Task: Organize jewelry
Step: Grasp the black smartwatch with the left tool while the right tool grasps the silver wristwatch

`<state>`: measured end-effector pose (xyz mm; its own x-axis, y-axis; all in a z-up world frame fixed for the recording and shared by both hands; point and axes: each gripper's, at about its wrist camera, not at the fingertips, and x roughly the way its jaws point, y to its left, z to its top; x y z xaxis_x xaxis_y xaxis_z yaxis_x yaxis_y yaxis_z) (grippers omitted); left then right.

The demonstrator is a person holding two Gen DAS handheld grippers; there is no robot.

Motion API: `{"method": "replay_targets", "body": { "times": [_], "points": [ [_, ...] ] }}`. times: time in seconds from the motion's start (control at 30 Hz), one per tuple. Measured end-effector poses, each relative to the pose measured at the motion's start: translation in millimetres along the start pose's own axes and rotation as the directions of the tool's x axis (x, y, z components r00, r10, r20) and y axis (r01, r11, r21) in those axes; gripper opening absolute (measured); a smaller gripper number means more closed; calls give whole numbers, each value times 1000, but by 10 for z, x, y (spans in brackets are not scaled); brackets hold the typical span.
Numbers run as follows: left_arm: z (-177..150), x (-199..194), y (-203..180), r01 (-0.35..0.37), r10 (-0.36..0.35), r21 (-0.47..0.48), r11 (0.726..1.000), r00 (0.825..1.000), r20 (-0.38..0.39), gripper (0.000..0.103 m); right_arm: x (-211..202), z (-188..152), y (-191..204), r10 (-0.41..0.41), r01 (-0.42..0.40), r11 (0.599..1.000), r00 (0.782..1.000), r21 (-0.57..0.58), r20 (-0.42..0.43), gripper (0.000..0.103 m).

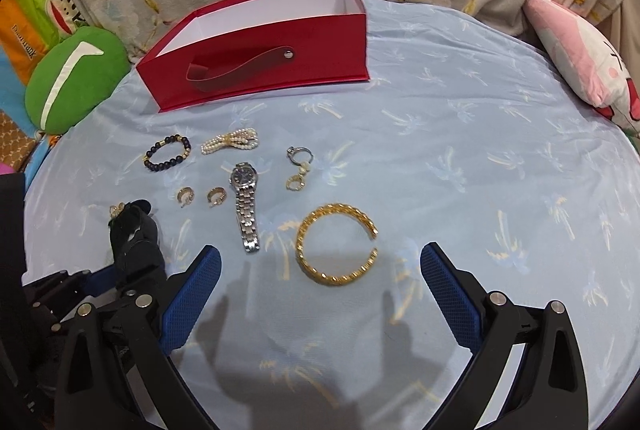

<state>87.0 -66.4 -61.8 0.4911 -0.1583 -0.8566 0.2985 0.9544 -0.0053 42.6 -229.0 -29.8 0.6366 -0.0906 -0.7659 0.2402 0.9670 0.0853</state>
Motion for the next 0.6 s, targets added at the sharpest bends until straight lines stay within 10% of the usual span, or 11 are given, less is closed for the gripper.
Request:
{"method": "replay_targets", "body": {
  "times": [0.27,0.6],
  "points": [
    [6,-142,272,93,-93,-70,993,996,-2,14,266,131,255,88,-91,994,995,-65,-50,59],
    [25,-323,528,82,-79,-115,990,996,34,14,608,126,429,102,-116,988,987,-105,-124,52]
  ]
}}
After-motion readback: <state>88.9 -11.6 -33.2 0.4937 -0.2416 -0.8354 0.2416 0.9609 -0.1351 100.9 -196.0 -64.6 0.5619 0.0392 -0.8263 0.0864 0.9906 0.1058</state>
